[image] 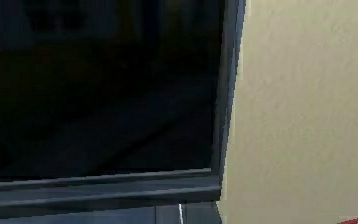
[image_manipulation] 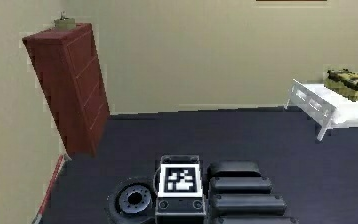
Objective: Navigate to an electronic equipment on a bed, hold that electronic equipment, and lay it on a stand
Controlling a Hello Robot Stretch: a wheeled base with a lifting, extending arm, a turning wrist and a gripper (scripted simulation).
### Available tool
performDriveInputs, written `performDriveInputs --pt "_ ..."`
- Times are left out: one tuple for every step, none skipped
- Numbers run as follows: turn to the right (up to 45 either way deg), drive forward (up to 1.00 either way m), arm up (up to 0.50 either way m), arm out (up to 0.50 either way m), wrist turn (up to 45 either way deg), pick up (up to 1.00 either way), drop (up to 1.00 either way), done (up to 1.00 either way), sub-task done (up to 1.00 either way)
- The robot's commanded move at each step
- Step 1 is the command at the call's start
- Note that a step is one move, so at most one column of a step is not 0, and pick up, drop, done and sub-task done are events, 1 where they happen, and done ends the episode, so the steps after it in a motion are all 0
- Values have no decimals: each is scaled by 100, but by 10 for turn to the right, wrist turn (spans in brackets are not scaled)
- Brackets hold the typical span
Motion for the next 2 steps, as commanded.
performDriveInputs --pt "-270 0 0 0 0 0 0 0 0" --pt "-240 0 0 0 0 0 0 0 0"
